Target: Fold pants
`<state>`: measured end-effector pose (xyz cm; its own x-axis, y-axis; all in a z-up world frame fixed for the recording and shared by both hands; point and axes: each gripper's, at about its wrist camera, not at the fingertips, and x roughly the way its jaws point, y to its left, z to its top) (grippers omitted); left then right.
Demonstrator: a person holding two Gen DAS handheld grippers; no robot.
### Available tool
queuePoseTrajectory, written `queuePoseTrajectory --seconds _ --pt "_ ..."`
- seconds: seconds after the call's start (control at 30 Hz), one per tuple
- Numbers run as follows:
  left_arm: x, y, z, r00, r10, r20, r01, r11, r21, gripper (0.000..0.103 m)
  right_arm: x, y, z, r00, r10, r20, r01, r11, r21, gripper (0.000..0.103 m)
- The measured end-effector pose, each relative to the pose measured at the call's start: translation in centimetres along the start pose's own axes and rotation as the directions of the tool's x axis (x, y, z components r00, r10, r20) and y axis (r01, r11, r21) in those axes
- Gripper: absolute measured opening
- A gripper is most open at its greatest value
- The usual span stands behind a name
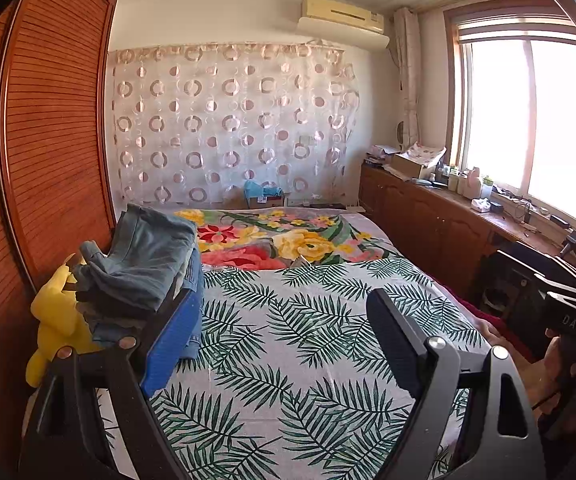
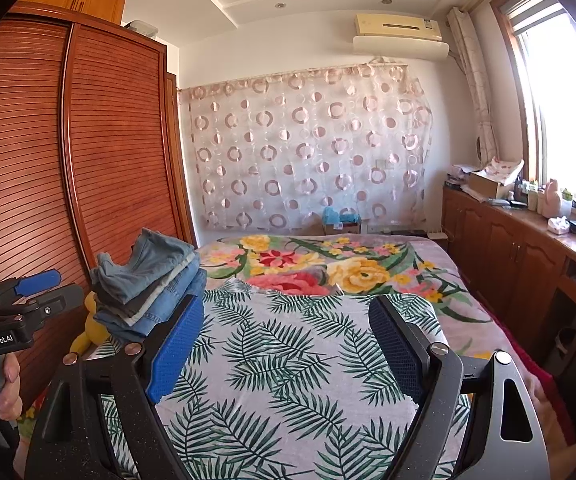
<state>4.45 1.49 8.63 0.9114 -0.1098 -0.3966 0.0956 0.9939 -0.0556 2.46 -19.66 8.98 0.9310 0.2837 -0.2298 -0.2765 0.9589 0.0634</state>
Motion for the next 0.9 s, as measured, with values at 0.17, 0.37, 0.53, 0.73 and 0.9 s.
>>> queuePoseTrajectory --seconds 0.17,0.37,0.53,0.73,0.9 --pt "-0.01 -0.01 0.01 1.000 0.000 0.000 0.000 1.000 0.000 0.086 -0.06 -0.14 0.02 1.000 -0.001 0.002 0.001 1.000 0.000 0.086" --pt "0.01 0.00 0.00 1.000 -0.002 0.002 0.002 1.000 0.000 0.086 -0.07 -0.17 0.02 1.000 -0.003 0.004 0.003 1.000 -0.001 0.086" --pt "-0.03 -0.05 0.01 1.000 -0.001 0.001 0.001 1.000 0.000 0.086 -0.05 -0.20 0.03 1.000 -0.003 0.004 0.003 1.000 -0.001 0.086" --pt "0.00 -0.08 -0.01 1.000 0.000 0.001 0.000 1.000 0.001 0.086 -0.02 -0.17 0.07 1.000 -0.003 0.004 0.003 1.000 -0.002 0.086" --pt "-0.01 -0.07 -0.02 1.000 -0.001 0.001 0.001 1.000 0.001 0.086 -0.01 -0.20 0.07 1.000 0.000 0.004 0.000 1.000 -0.002 0.086"
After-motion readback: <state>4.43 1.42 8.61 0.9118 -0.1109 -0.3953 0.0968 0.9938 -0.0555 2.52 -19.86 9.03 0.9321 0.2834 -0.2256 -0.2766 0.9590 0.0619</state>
